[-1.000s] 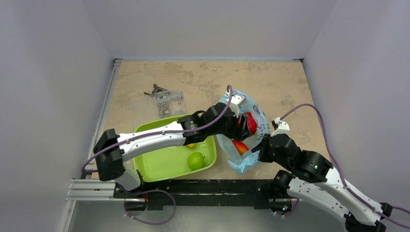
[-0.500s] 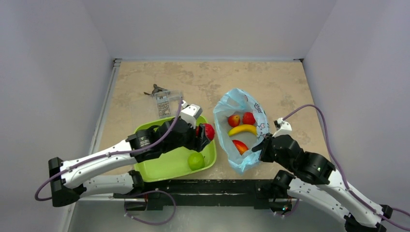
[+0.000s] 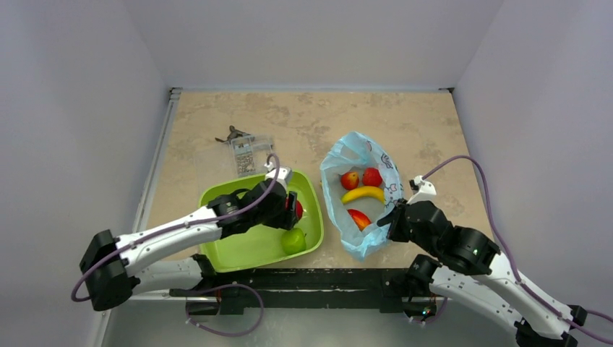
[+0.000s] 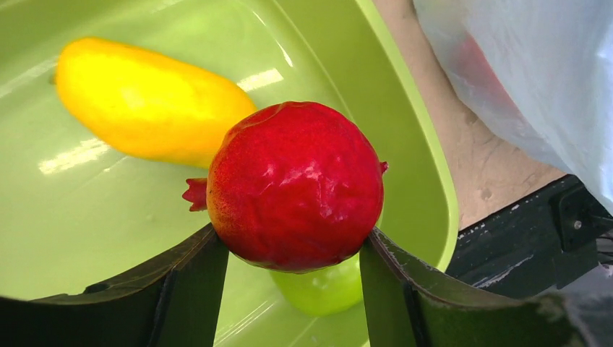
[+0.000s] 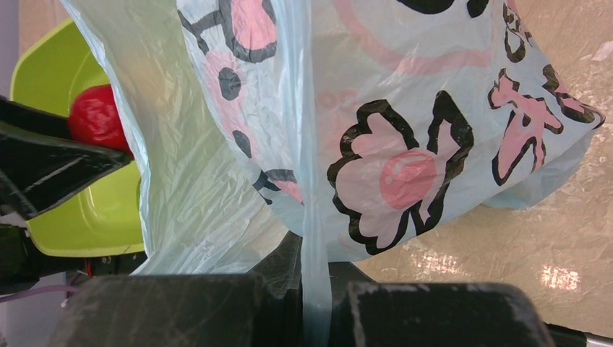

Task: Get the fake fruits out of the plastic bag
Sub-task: Place the fake fruit in the bin, then take out the fake fruit from the plastic bag.

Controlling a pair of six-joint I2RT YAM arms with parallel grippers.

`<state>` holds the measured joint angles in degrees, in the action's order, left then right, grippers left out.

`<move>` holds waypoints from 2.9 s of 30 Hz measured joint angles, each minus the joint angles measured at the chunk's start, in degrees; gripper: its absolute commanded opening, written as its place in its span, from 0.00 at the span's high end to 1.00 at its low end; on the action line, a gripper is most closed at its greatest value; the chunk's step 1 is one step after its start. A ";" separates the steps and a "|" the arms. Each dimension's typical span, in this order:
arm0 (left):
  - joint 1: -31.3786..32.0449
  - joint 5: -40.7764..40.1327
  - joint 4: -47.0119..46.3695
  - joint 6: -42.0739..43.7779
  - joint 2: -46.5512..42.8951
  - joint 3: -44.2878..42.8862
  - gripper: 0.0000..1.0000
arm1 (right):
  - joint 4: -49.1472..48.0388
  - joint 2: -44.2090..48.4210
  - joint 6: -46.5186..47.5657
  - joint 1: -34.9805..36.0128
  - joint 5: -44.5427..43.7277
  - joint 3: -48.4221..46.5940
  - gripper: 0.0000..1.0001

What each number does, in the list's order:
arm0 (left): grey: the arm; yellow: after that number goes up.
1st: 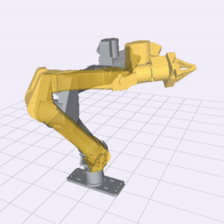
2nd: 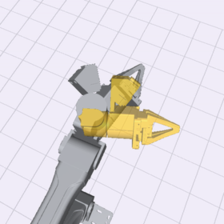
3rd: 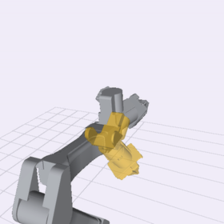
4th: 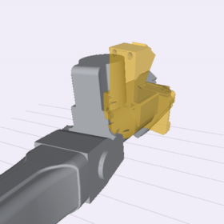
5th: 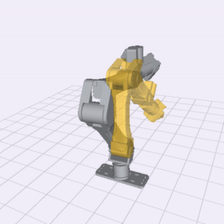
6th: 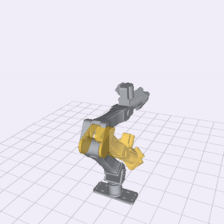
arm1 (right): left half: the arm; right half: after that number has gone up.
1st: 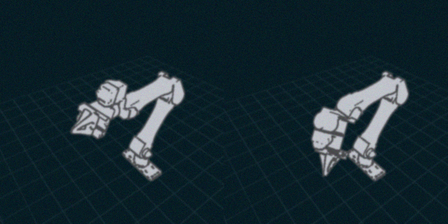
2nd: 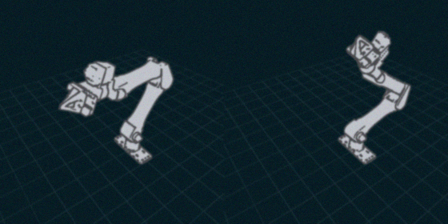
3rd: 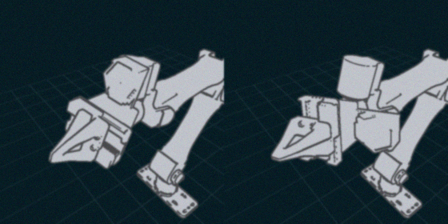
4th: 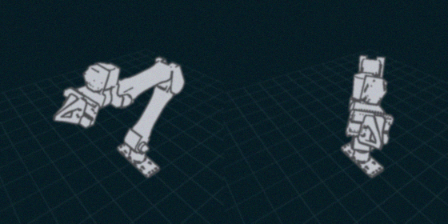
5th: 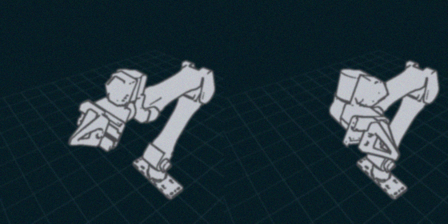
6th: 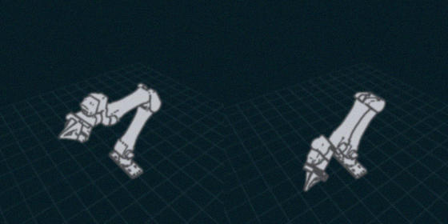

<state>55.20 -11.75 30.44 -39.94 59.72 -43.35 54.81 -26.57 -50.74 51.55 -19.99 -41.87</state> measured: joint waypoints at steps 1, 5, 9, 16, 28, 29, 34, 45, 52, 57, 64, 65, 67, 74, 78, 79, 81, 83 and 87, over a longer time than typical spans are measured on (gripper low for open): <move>0.00 0.74 -0.66 -0.24 2.58 -0.44 0.78 | 0.00 0.00 0.07 0.00 0.00 0.00 1.00; 0.00 3.13 -1.90 -1.51 11.06 -2.36 0.46 | 0.00 0.00 0.37 0.00 -0.02 0.00 1.00; 0.00 4.09 -2.51 -2.32 13.31 -2.95 0.11 | -0.02 0.00 0.50 0.00 -0.02 0.00 1.00; 0.00 4.11 -2.25 -2.95 9.75 -3.32 0.01 | -0.11 -0.37 0.81 0.00 -0.02 0.00 1.00; 0.11 13.38 -9.49 -2.47 3.82 -5.27 0.20 | -0.39 -0.94 0.92 0.00 0.00 0.02 1.00; 0.35 14.43 -10.80 -2.38 3.89 -5.70 0.20 | -0.39 -0.94 0.92 0.00 0.00 0.00 1.00; 3.56 18.32 -15.52 0.02 7.19 -12.46 0.26 | -0.42 -0.94 0.94 0.00 0.00 0.00 1.00; 7.56 16.22 -15.26 0.92 26.32 -30.88 0.67 | -0.42 -0.90 0.96 0.00 0.00 0.02 1.00; 9.99 6.67 -13.62 1.84 35.28 -34.45 0.66 | -0.44 -0.90 1.31 0.00 0.02 0.02 1.00; 11.17 -0.76 -14.40 2.62 41.33 -36.65 0.65 | -0.44 -0.61 1.40 0.00 0.04 0.00 1.00; 11.17 -10.43 -18.80 3.15 47.71 -37.18 0.52 | -0.68 0.68 1.81 0.00 0.09 0.02 1.00; 11.17 -11.93 -19.43 3.13 48.43 -37.27 0.51 | -0.74 0.79 1.97 0.00 0.11 0.02 1.00; 11.19 -14.78 -20.59 3.13 49.57 -37.33 0.49 | -0.92 0.96 2.21 0.00 0.22 0.02 1.00; 11.13 -23.74 -24.72 5.53 54.64 -40.04 0.43 | -1.81 1.46 3.58 0.00 1.86 0.09 1.00; 10.71 -26.67 -27.87 8.11 57.48 -40.87 0.44 | -2.21 1.46 4.24 0.00 3.19 0.11 1.00; 10.54 -27.02 -28.30 8.39 58.10 -40.94 0.44 | -2.23 1.46 4.35 0.00 3.48 0.11 1.00; 10.08 -27.74 -28.70 9.11 58.95 -40.96 0.44 | -2.38 1.44 4.55 -0.02 4.15 0.13 1.00; 9.53 -28.26 -29.57 9.77 59.71 -40.98 0.44 | -2.64 1.40 4.81 0.00 4.68 0.13 1.00; 8.55 -29.00 -31.08 11.32 61.90 -42.23 0.51 | -2.78 1.29 5.22 0.00 4.94 0.13 1.00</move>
<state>63.75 -40.75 -0.64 -28.62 121.62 -85.58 52.03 -25.28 -45.52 51.55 -15.05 -41.74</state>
